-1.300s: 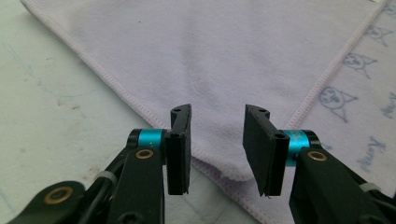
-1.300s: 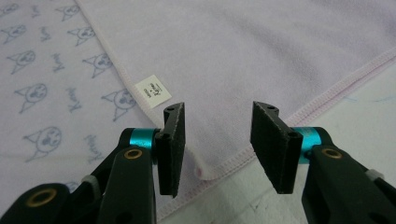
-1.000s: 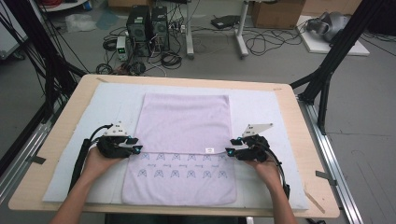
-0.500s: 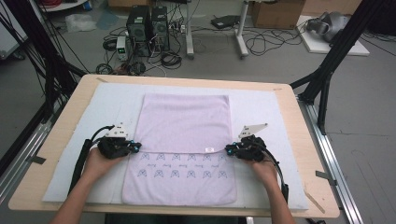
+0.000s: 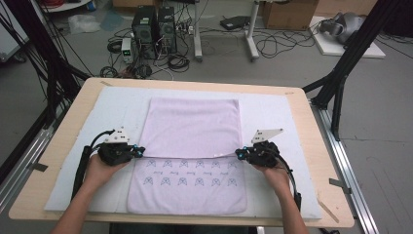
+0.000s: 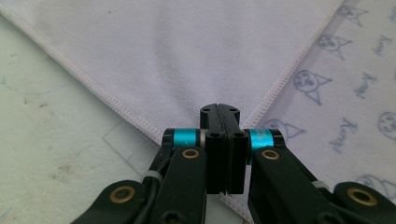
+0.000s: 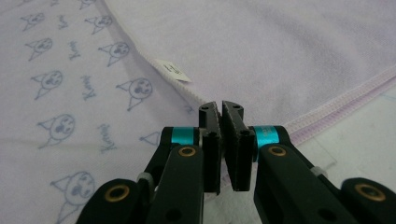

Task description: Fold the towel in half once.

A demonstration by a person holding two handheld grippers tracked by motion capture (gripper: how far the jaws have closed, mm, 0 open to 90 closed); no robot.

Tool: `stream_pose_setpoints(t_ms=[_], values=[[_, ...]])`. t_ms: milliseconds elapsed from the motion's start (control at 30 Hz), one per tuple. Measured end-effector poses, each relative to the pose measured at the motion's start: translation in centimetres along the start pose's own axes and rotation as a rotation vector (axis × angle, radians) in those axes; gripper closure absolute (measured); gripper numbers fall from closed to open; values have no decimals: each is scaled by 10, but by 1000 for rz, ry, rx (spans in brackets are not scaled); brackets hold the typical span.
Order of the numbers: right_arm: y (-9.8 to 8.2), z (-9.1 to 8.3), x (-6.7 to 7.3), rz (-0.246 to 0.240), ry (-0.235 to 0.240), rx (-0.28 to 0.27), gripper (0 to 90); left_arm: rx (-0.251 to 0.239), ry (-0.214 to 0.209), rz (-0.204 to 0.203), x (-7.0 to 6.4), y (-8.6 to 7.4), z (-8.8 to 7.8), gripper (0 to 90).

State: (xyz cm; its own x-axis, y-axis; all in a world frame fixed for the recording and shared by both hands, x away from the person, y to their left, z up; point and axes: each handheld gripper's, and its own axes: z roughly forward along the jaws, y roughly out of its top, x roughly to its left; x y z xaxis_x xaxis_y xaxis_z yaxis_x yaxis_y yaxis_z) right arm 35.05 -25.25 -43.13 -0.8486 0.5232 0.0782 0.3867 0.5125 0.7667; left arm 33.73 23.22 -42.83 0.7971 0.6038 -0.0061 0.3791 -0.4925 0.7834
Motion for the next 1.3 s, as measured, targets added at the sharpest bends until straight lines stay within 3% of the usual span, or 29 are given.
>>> stream_pose_setpoints(t_ms=[133,233,367,533,700,733,767,833,900,1033,1167,1267,1300], values=[[4,-6,5,-24,-12,-1,863,-13,-2,-8,1,4,-5,889],[10,-16,9,-54,-22,-32,867,-22,1,-9,0,10,-12,889],[13,-30,17,-61,-8,-40,868,-27,-3,17,-6,14,-27,890],[12,-47,39,-87,24,-54,868,-38,-13,61,-30,9,-52,891],[-8,-53,67,-102,60,-12,867,-50,-57,80,-60,-13,-68,890],[-13,-53,71,-101,76,-4,860,-39,-71,76,-64,-18,-68,888],[-18,-51,74,-102,98,11,799,-30,-92,74,-68,-22,-67,886],[-22,-46,75,-104,103,34,742,-8,-102,84,-71,-26,-64,764],[-21,-45,73,-84,117,11,695,5,-110,88,-71,-26,-60,721],[-9,-33,63,-87,136,2,656,25,-105,77,-60,-24,-47,721],[-9,-18,59,-98,154,67,631,58,-113,58,-53,-30,-35,714],[-15,-10,60,-103,162,108,621,88,-127,74,-56,-35,-28,677],[-18,-9,61,-102,162,115,621,77,-121,76,-58,-36,-28,674]])
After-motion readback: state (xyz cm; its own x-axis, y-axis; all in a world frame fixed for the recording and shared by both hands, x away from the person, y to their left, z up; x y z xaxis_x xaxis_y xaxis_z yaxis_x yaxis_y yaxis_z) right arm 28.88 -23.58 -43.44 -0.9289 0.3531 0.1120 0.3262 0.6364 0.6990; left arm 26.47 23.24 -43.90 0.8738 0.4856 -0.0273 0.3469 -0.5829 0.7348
